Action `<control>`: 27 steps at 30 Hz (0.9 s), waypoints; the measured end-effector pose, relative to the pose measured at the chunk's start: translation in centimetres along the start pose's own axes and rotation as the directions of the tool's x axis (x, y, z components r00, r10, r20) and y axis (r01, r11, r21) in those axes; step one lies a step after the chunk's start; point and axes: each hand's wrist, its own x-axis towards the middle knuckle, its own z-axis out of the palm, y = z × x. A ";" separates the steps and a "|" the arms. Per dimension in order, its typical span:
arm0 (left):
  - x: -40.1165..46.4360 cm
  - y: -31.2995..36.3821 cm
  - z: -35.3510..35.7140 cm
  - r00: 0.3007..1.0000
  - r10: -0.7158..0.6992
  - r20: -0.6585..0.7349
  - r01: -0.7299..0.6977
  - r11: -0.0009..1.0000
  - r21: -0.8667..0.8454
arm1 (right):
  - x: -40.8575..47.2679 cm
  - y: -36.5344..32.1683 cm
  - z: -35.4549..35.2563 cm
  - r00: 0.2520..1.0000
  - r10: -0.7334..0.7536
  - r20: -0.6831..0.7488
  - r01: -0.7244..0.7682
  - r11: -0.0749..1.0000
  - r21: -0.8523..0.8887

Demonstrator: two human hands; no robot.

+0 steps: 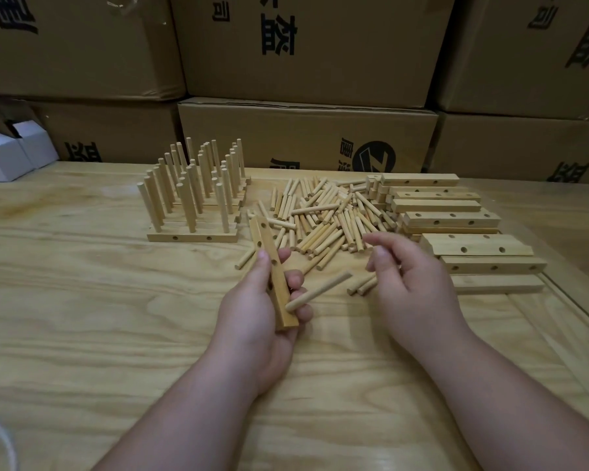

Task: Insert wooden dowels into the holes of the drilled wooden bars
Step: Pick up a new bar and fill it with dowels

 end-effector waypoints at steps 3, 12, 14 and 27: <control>0.0 0.2 -0.1 0.999 -0.021 0.031 0.023 0.999 -0.044 | 0.3 0.8 0.3 0.973 0.084 0.217 0.020 0.898 -0.439; -0.2 0.4 -0.1 0.992 -0.078 0.097 0.082 0.996 -0.044 | 0.5 0.7 0.5 0.954 0.159 0.254 0.051 0.748 -0.662; -0.3 0.4 -0.1 0.989 -0.084 0.121 0.088 0.996 -0.031 | 0.5 0.6 0.5 0.950 0.190 0.249 0.021 0.756 -0.654; -0.7 0.2 0.3 0.978 -0.109 0.177 0.102 0.994 0.047 | -0.7 -1.9 0.8 0.987 -0.049 0.153 0.035 0.995 0.095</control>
